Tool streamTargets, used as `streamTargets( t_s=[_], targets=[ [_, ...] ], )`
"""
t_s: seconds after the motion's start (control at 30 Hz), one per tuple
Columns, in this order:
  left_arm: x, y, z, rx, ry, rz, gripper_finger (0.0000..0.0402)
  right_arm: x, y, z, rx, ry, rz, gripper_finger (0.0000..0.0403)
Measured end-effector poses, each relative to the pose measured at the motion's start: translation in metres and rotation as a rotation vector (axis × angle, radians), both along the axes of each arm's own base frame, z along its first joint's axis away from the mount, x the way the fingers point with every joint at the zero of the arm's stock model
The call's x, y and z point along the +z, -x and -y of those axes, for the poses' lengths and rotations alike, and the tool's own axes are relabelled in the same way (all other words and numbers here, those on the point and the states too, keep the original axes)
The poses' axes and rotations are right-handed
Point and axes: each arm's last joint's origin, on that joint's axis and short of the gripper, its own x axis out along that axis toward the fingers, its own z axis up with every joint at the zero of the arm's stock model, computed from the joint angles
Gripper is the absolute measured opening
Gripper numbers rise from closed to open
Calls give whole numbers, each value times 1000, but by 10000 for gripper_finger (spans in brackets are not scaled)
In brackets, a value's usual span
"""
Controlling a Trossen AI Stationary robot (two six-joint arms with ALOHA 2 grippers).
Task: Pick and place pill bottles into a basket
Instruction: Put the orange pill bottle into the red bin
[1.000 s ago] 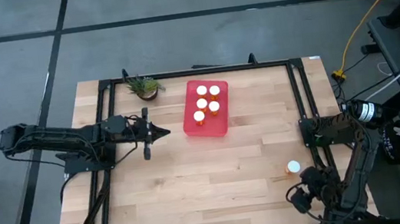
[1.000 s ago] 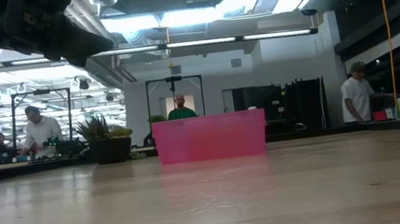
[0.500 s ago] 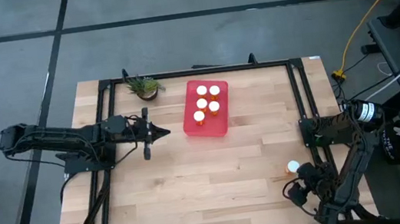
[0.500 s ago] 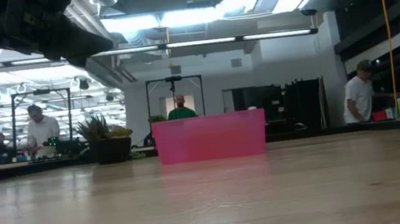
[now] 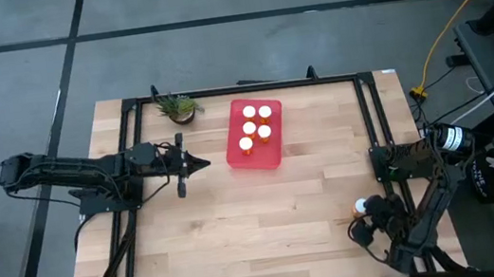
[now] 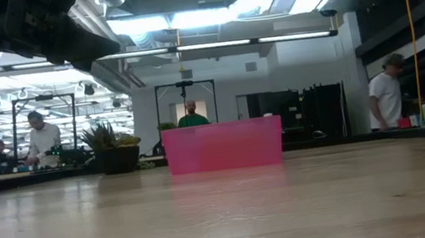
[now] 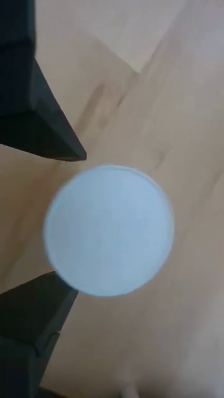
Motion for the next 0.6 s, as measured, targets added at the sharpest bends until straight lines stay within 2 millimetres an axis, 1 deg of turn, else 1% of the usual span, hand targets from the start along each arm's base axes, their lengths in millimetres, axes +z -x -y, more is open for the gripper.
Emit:
streamTargets(
  t_s=[0.3, 0.6],
  targets=[
    [0, 0, 0, 0, 0, 1, 8, -8, 2, 10, 17, 52, 34, 297],
    [0, 0, 0, 0, 0, 2, 8, -7, 0, 11, 17, 62, 39, 297]
  ],
)
